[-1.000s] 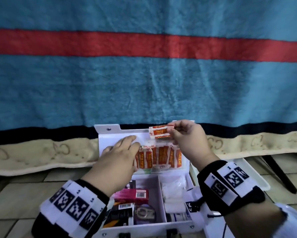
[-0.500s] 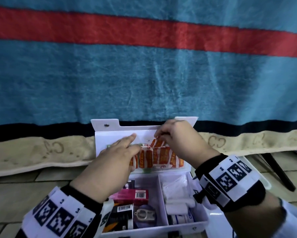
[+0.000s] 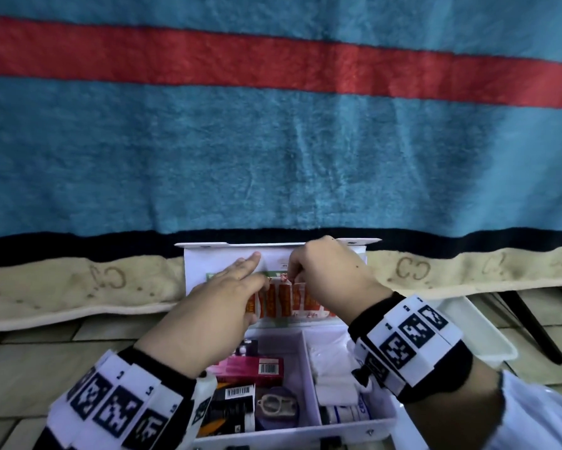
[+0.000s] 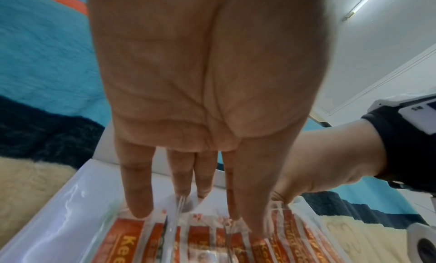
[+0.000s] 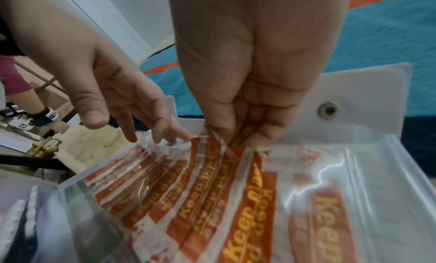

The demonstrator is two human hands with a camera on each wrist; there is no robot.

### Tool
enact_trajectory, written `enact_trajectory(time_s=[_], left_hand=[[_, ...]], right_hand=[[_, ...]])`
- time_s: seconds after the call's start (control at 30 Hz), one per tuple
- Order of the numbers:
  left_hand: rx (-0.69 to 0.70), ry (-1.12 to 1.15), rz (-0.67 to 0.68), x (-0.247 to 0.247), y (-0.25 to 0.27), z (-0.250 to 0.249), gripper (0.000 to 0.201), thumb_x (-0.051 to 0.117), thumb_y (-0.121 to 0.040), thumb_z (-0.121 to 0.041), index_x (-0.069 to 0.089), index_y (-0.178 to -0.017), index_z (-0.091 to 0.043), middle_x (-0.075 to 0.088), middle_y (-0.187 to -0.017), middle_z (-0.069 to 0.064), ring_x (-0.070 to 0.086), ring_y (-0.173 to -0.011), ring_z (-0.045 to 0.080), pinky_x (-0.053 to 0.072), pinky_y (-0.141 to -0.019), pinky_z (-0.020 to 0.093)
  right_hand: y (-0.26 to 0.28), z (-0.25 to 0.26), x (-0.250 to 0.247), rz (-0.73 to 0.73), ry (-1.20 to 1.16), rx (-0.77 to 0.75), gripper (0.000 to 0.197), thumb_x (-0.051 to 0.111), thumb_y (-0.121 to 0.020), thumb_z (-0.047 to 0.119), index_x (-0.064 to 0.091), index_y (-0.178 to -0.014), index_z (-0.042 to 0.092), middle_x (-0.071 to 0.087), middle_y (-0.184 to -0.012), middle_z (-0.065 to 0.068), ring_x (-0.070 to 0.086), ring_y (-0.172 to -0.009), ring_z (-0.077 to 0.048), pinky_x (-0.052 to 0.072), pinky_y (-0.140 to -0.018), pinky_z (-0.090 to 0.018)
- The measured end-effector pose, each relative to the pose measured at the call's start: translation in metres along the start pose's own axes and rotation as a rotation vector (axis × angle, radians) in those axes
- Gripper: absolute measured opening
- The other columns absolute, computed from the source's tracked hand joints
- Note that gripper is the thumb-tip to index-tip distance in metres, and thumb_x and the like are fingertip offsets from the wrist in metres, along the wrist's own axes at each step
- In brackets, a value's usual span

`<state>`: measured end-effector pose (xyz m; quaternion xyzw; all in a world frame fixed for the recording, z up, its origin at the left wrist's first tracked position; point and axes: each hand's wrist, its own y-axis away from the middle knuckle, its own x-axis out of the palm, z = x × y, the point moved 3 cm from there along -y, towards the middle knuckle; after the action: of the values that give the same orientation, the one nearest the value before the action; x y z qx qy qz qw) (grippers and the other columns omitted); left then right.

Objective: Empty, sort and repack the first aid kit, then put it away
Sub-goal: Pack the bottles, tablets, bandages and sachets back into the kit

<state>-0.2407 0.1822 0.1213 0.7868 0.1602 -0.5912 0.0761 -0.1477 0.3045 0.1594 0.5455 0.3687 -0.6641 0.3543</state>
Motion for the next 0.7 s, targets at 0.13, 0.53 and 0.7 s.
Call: enact_trajectory(time_s=[0.13,0.53,0.7], left_hand=[[-0.031,-0.081,0.002,-0.005,0.001,-0.002,0.048,0.054,-0.092,-0.025,0.037,-0.134,-0.04,-0.002,-0.157,-0.018,0.017,-0.144,0.007,0.03,-0.112,0.037],[-0.121,-0.083,0.02,-0.011,0.022,-0.042,0.061,0.049,-0.095,-0.035,0.021,-0.148,-0.028,0.012,-0.158,-0.005,0.018,-0.144,0.015,0.026,-0.115,0.038],[0.0,-0.125,0.125,0.019,0.038,-0.085,0.009,0.053,-0.09,-0.025,0.06,-0.096,-0.025,0.056,-0.109,-0.003,0.055,-0.098,0.017,0.048,-0.087,0.033]], right_hand=[[0.003,0.002,-0.004,-0.006,0.007,-0.013,0.036,0.051,-0.074,-0.006,0.072,-0.094,0.016,0.069,-0.095,-0.008,0.065,-0.091,-0.029,0.056,-0.075,-0.038],[0.088,-0.079,-0.048,-0.177,-0.258,0.125,0.017,0.065,-0.084,0.013,0.074,-0.098,0.018,0.071,-0.086,0.002,0.058,-0.072,-0.003,0.039,-0.065,-0.006],[0.148,-0.152,-0.037,0.044,-0.089,0.363,0.014,0.068,-0.082,0.019,0.073,-0.095,0.023,0.07,-0.086,0.004,0.059,-0.071,-0.005,0.038,-0.057,-0.005]])
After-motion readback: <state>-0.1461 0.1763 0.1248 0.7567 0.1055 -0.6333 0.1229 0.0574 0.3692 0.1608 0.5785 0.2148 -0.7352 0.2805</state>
